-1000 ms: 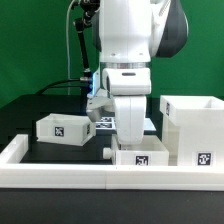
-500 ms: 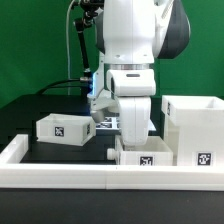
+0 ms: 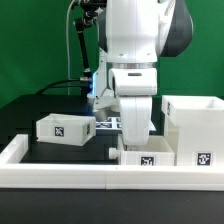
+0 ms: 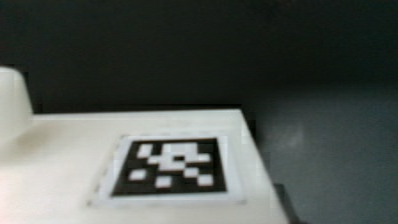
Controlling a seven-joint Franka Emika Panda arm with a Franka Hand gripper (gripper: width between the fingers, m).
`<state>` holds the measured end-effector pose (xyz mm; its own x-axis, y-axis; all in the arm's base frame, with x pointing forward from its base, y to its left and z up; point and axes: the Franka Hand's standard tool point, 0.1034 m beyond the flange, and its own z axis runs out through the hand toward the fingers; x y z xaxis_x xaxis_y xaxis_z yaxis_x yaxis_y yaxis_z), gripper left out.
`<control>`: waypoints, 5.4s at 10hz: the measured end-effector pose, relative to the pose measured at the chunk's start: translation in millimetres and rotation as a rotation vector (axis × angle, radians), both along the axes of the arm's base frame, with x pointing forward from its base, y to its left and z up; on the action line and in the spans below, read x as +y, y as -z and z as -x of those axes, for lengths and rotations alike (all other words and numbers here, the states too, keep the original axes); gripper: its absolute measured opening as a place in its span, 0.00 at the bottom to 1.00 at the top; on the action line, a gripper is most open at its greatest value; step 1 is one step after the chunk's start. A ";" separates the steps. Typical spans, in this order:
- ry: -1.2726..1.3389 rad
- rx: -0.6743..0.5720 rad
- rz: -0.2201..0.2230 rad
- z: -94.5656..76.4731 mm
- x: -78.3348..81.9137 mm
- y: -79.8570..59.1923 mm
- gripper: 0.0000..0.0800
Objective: Assemble drawer
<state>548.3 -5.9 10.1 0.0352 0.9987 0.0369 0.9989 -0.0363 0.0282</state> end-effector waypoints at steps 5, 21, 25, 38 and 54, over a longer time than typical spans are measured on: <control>0.013 -0.013 -0.001 1.4 -2.2 1.1 0.05; -0.013 0.016 0.003 2.9 6.3 1.9 0.05; -0.066 0.006 0.014 1.1 6.7 1.5 0.05; -0.014 0.019 0.019 -0.4 15.5 -2.0 0.44; -0.073 0.032 0.006 -56.3 -40.1 -43.5 0.81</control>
Offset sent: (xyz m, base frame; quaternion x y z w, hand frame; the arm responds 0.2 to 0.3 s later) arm 0.0000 0.0000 0.0000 0.0000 0.0000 0.0000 1.0000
